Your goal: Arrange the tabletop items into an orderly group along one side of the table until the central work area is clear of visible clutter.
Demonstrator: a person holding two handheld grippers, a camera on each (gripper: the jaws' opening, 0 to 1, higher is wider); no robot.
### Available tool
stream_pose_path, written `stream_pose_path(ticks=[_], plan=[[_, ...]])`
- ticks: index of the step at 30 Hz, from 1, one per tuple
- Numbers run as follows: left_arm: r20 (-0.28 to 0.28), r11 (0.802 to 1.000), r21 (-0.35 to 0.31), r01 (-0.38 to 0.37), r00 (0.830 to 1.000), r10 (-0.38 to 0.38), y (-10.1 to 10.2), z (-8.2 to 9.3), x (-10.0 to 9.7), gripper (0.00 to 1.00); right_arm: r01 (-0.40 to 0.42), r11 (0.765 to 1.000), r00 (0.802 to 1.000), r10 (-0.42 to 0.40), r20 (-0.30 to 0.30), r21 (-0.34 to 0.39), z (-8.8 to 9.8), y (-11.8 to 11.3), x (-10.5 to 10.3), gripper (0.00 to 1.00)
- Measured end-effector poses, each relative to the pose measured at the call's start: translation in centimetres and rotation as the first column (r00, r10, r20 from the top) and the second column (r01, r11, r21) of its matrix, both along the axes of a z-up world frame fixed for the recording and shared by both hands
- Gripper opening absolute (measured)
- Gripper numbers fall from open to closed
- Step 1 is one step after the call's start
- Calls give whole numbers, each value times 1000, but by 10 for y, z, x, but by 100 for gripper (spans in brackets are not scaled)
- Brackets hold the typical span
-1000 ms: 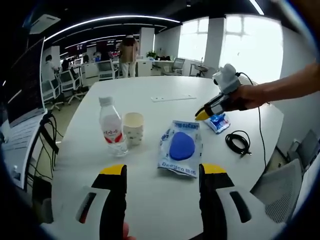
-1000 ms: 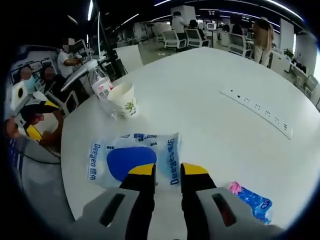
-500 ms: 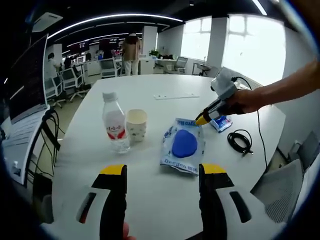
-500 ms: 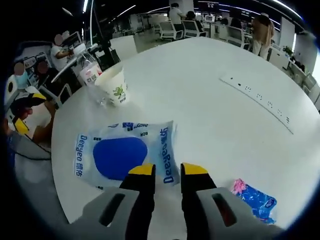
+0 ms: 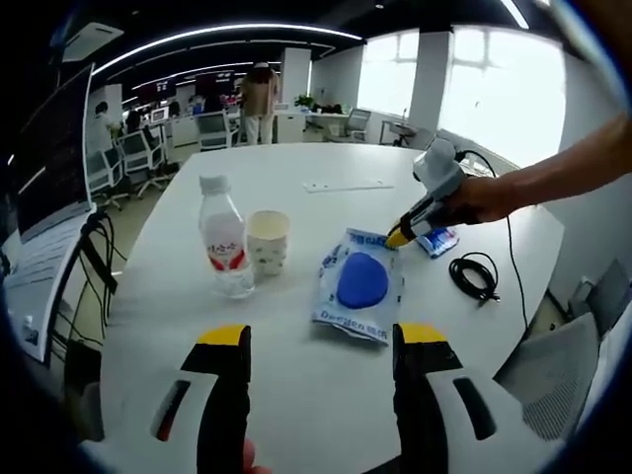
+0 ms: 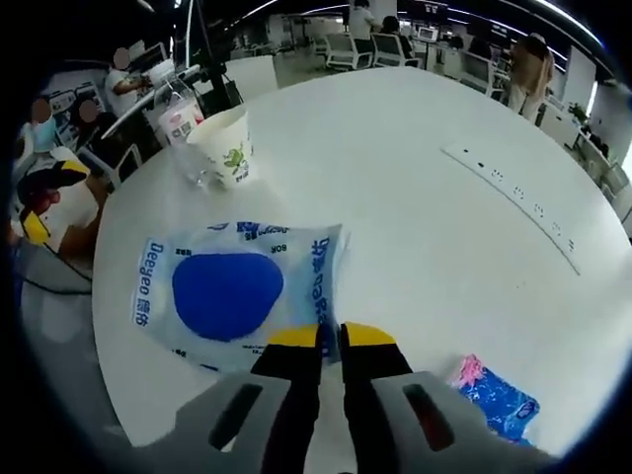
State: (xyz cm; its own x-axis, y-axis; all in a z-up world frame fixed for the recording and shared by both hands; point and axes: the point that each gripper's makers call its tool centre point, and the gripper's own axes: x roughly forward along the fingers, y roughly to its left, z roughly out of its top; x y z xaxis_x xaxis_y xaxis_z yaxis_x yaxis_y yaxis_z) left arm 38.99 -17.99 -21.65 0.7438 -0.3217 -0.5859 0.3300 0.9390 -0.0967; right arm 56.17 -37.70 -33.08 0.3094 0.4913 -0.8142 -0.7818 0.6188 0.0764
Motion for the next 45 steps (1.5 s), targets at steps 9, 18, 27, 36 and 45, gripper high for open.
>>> stream_pose_path(ticks=[9,18,27,36,45], plan=[[-4,1000,-5,16,1000,-17,-9,-2,5,57,20,1000,1000,-20,-10,10,0,-5,-5,3],[-25,999,-17,40,999,-40,-22,-14,10,57,74,997,997,-73,-17,34,-4,-21,-20,2],[-48,997,-33,74,996,-75,-38,-27,18,56,100,994,995,-99,-22,32,-1,-37,-41,2],[-70,995,-50,86,994,-89,-50,-41,26,56,111,994,994,-110,-26,26,3,-44,-62,2],[-103,994,-67,91,990,-97,-56,-60,32,55,111,994,993,-110,-30,22,5,-47,-78,2]])
